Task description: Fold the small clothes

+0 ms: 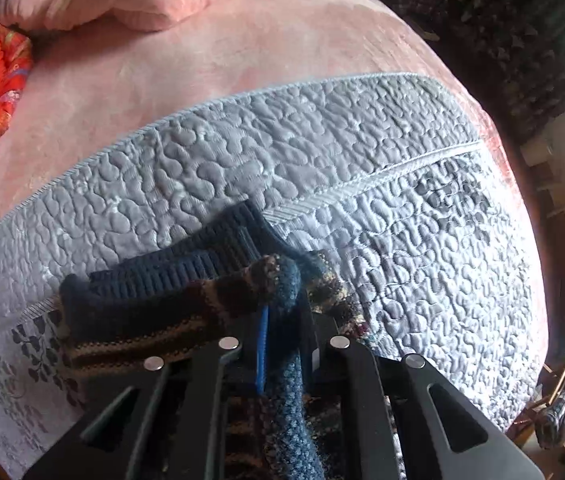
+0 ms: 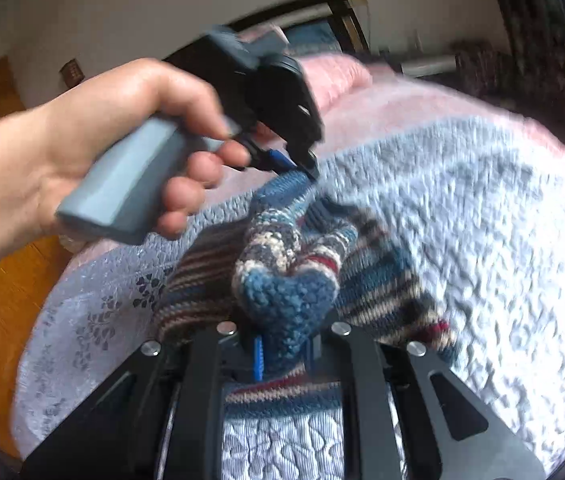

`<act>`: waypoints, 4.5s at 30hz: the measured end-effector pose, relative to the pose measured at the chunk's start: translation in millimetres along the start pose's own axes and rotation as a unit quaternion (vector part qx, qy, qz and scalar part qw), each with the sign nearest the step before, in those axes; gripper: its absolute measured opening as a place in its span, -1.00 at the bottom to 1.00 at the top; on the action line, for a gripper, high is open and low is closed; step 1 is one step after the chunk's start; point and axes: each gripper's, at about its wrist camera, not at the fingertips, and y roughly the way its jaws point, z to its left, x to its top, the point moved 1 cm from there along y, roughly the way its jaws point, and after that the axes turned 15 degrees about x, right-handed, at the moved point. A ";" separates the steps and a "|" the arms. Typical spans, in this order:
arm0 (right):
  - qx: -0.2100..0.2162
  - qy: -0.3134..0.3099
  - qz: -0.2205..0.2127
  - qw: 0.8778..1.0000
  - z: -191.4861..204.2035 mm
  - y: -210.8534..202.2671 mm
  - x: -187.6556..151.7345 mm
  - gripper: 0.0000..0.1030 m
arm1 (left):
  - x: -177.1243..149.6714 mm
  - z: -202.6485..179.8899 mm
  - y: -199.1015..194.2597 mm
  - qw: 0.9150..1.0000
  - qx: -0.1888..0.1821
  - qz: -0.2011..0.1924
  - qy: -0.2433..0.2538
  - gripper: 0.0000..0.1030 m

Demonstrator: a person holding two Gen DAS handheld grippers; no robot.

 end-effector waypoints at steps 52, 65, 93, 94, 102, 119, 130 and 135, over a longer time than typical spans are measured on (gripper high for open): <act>0.233 0.238 0.295 0.896 -110.4 116.1 72.3 0.20 | -187.7 151.8 8.5 0.940 -0.301 -0.088 -0.131 0.30; 0.231 0.182 0.270 0.917 -88.7 125.8 103.6 -0.60 | -188.5 153.5 8.8 0.936 -0.308 -0.090 -0.143 0.30; 0.159 0.196 0.193 0.948 -165.7 122.5 148.1 0.02 | -138.3 162.6 11.5 0.915 -0.359 -0.091 -0.159 0.30; 0.153 0.198 0.198 0.948 -166.1 128.7 149.1 0.02 | -131.0 166.7 13.8 0.916 -0.355 -0.092 -0.165 0.30; 0.111 0.109 0.186 0.970 -144.6 137.2 158.3 -0.83 | -103.2 153.3 50.4 0.935 -0.317 -0.061 -0.146 0.30; 0.122 0.138 0.257 0.949 -155.6 121.4 120.5 -1.00 | -123.2 127.3 58.0 0.956 -0.276 -0.034 -0.093 0.03; 0.173 0.113 0.257 0.944 -125.3 70.3 98.5 -0.86 | -173.1 122.8 19.7 0.949 -0.300 -0.064 -0.072 0.05; 0.132 0.129 0.274 0.944 -143.4 80.5 73.3 -1.00 | -181.3 112.9 49.6 0.961 -0.264 -0.044 -0.067 -0.26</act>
